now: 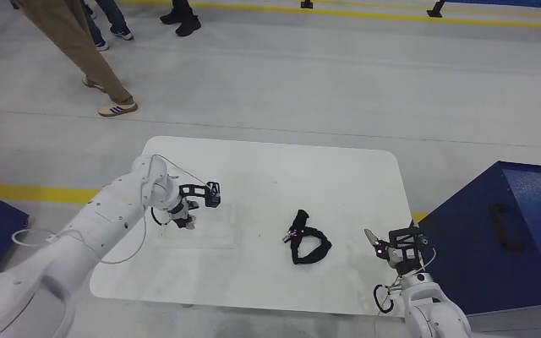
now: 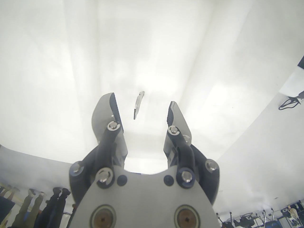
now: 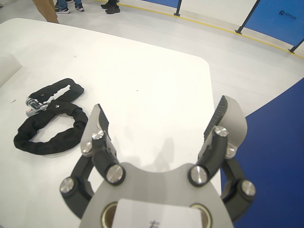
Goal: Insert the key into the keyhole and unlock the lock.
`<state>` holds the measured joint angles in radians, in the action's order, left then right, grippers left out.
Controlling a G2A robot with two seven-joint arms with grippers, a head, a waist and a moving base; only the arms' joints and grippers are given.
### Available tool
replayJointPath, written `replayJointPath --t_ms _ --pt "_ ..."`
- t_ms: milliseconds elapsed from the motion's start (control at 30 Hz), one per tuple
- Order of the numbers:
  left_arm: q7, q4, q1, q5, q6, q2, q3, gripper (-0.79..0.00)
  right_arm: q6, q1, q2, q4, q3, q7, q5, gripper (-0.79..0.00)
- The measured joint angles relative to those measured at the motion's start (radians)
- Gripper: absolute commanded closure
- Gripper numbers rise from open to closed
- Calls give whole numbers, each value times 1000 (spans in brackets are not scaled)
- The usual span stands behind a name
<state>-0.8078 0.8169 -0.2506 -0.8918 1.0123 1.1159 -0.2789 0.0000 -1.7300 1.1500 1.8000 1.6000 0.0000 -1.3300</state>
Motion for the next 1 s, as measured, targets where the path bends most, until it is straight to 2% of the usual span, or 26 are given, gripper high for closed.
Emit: replayJointPath --t_ms 67,233,300,400,467,633,767,933,1000 --pt "0 -1 9 16 0 2 20 -252 0 0 0 0 0 0 0 -785" --pt "0 -12 32 51 0 11 65 -237 0 0 0 0 0 0 0 -785" --pt "0 -17 40 60 0 16 80 -154 0 0 0 0 0 0 0 -785" --pt "0 -30 47 65 0 23 96 -188 0 0 0 0 0 0 0 -785" --pt "0 -41 50 66 0 28 103 -169 0 0 0 0 0 0 0 -785" --pt "0 -69 53 60 0 46 109 -194 0 0 0 0 0 0 0 -785" --pt "3 -90 50 46 0 63 109 -185 0 0 0 0 0 0 0 -785" --pt "17 -128 45 37 0 88 109 -74 0 0 0 0 0 0 0 -785" --pt "20 -146 43 30 0 101 109 -6 0 0 0 0 0 0 0 -785"
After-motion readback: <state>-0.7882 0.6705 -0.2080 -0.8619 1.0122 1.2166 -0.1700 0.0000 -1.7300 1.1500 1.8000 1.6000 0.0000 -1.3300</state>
